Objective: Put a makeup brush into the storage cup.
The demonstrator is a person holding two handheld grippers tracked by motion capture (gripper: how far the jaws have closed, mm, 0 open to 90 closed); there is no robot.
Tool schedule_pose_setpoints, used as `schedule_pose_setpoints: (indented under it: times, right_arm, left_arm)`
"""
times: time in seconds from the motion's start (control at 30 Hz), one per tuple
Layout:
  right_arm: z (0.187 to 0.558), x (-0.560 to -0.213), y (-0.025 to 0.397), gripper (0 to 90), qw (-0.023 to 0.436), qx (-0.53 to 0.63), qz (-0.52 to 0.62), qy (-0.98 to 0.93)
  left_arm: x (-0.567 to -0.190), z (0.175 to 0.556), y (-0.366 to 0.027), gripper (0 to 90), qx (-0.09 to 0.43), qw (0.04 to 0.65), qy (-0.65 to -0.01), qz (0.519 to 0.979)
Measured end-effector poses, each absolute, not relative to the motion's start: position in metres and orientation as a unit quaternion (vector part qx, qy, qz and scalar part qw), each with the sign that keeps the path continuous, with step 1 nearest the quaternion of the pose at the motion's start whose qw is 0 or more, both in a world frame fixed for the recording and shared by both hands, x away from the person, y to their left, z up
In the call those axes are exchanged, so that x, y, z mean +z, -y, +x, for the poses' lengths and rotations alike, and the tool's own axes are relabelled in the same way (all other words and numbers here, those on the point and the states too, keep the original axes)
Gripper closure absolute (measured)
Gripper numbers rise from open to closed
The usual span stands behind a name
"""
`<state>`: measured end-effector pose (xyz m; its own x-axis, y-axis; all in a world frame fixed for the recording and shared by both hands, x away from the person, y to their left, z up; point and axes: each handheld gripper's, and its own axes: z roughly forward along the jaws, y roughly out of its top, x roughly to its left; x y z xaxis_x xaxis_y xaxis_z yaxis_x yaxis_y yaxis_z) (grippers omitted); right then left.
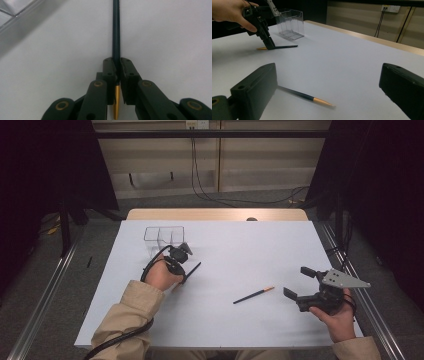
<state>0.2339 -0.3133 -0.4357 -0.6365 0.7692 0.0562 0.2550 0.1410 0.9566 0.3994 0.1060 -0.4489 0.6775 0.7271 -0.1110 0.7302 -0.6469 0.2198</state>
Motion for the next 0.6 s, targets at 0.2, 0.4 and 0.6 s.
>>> schedule_pose_setpoints:
  times: [0.2, 0.4, 0.6]
  right_arm:
    - [0.235, -0.437, 0.314, 1.2, 0.233, 0.549, 0.358, -0.718]
    - [0.236, -0.437, 0.314, 1.2, 0.232, 0.55, 0.361, -0.717]
    - [0.236, -0.438, 0.316, 1.1, 0.232, 0.546, 0.36, -0.72]
  left_arm:
    - [-0.448, 0.399, -0.111, 83.7, -0.011, 0.139, -0.406, 0.903]
    - [-0.446, 0.398, -0.111, 83.7, -0.023, 0.147, -0.401, 0.904]
    - [-0.436, 0.395, -0.103, 83.7, -0.036, 0.163, -0.378, 0.911]
